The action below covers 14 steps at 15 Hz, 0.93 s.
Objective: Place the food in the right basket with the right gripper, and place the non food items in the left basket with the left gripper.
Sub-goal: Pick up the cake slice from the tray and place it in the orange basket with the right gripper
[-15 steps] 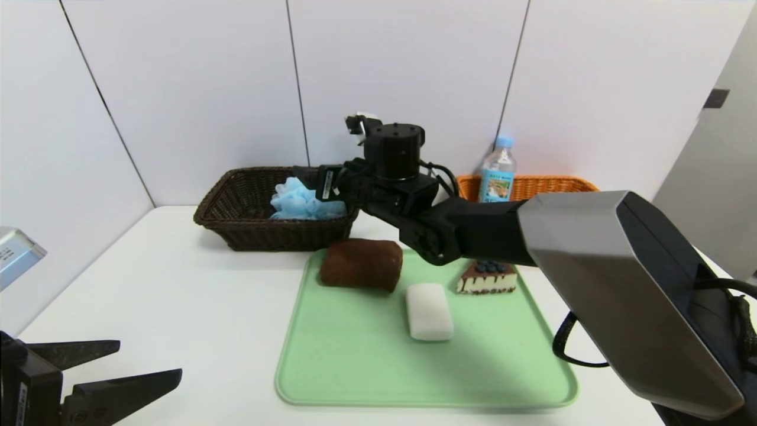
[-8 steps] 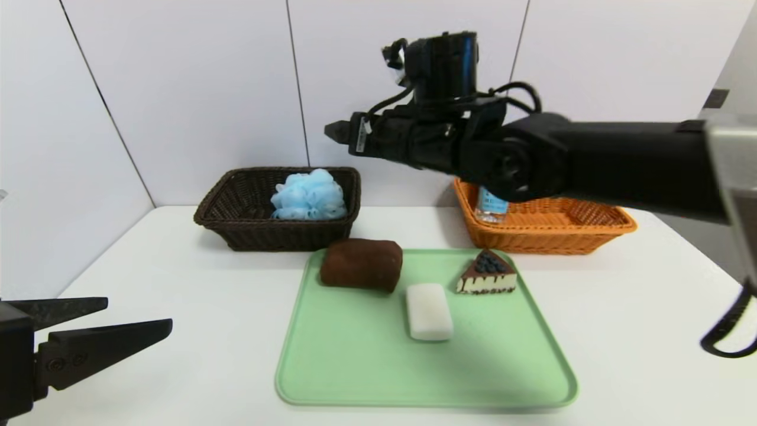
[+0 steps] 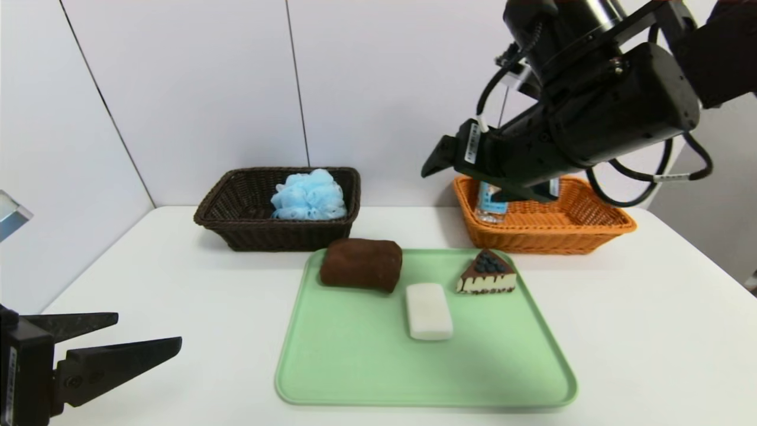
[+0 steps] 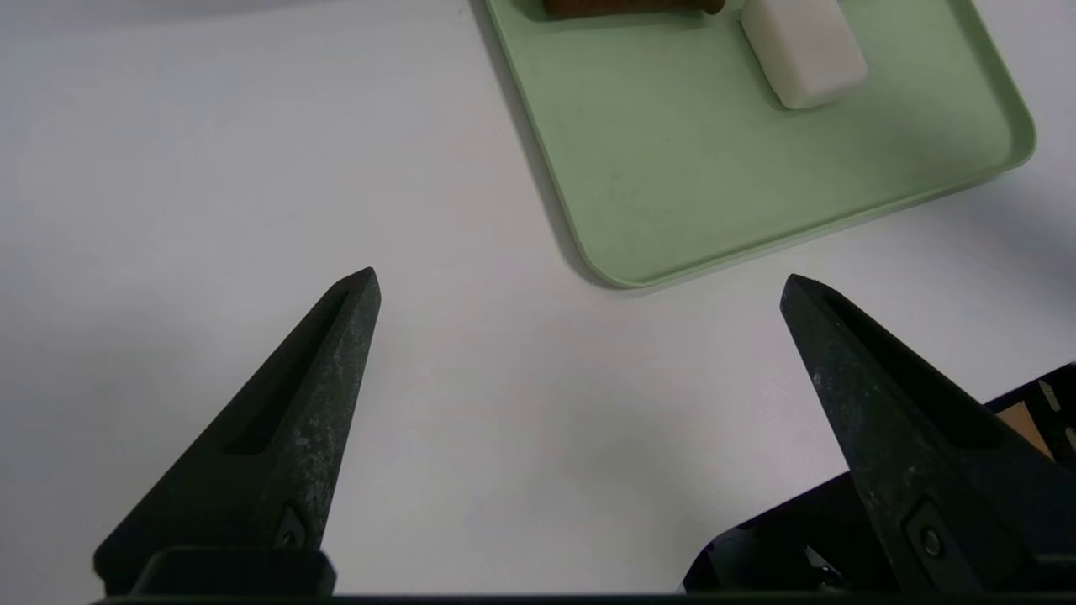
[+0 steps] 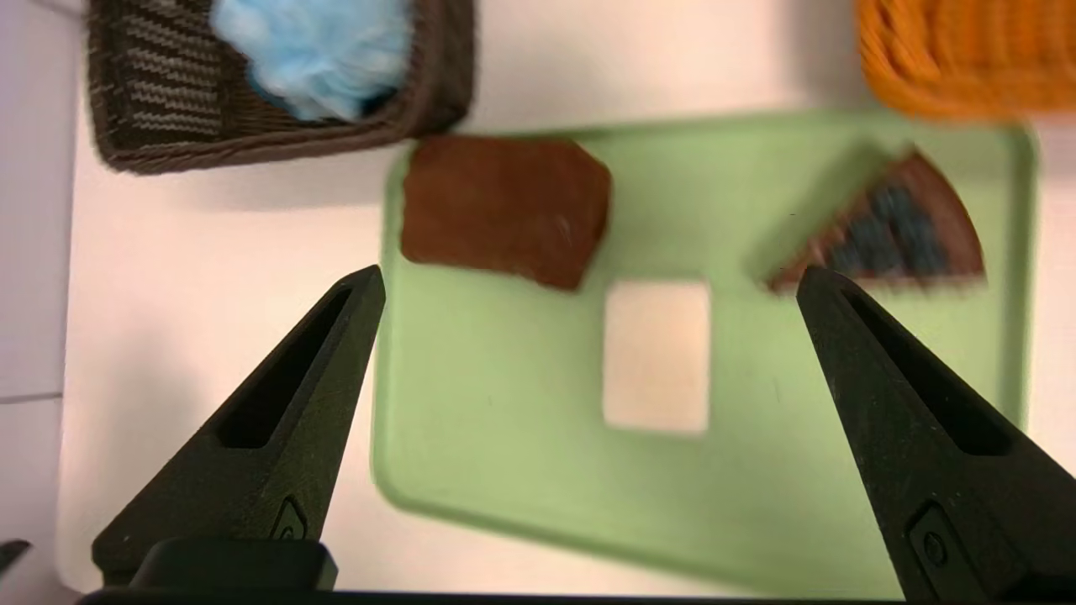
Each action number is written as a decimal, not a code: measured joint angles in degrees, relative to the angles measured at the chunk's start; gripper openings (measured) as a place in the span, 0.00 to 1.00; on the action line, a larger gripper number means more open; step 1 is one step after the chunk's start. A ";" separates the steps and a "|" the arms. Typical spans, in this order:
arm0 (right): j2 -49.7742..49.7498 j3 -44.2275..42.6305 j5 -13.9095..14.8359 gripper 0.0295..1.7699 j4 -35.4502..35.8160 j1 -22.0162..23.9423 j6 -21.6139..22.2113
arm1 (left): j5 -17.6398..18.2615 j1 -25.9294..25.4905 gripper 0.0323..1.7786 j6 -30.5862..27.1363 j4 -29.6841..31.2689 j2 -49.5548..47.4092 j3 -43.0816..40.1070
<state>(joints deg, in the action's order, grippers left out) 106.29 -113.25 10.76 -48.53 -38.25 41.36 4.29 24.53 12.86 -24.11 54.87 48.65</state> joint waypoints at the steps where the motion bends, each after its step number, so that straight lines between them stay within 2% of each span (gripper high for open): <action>1: -0.41 0.02 -0.40 0.96 -3.06 0.77 4.58 | 0.00 0.55 0.95 0.09 -0.05 -0.40 -0.28; 3: -0.34 0.02 -2.15 0.96 -7.83 2.68 13.90 | 0.00 1.05 0.95 0.15 -0.24 -1.18 -0.56; 4: 0.07 0.10 -4.07 0.96 -9.90 3.94 17.73 | 0.00 1.13 0.95 0.12 -0.30 -1.56 -0.63; 6: 1.34 0.16 -7.11 0.96 -11.86 6.25 22.33 | 0.09 1.21 0.95 0.11 -0.41 -2.26 -0.65; 9: 4.10 0.88 -7.81 0.96 -12.17 8.46 24.87 | 0.06 1.22 0.95 0.09 -0.48 -2.94 -0.67; 14: 7.52 1.45 -7.77 0.96 -12.39 9.45 25.66 | 0.06 1.22 0.95 0.09 -0.41 -3.16 -0.72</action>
<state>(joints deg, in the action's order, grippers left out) 113.81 -111.80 3.00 -60.92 -28.81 67.02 4.35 25.75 12.95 -24.53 51.71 47.93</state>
